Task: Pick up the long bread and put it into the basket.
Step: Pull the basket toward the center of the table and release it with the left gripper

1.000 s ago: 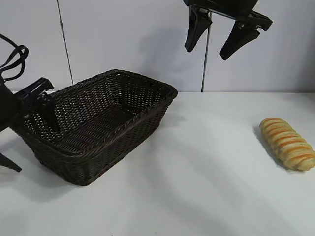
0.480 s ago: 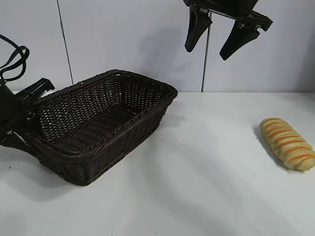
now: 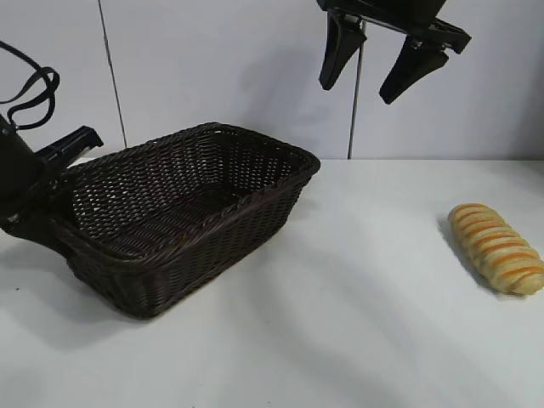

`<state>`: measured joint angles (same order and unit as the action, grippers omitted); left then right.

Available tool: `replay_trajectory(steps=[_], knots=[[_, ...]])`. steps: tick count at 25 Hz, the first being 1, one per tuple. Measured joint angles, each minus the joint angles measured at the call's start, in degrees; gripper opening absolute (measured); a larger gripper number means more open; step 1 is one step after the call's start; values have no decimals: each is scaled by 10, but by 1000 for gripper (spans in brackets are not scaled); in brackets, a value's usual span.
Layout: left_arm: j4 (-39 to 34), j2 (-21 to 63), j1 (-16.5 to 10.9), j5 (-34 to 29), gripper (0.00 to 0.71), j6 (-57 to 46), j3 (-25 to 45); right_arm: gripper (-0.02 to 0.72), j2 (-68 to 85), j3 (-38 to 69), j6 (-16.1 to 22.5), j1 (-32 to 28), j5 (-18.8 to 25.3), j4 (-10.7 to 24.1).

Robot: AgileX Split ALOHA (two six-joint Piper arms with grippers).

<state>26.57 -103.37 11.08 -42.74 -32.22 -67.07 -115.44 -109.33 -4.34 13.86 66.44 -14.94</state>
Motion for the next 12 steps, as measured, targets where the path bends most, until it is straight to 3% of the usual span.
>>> replay_trajectory(steps=[12], knots=[[-3,-1,-12,-57,106,111,-37,570,0,0,0,0,2,0]])
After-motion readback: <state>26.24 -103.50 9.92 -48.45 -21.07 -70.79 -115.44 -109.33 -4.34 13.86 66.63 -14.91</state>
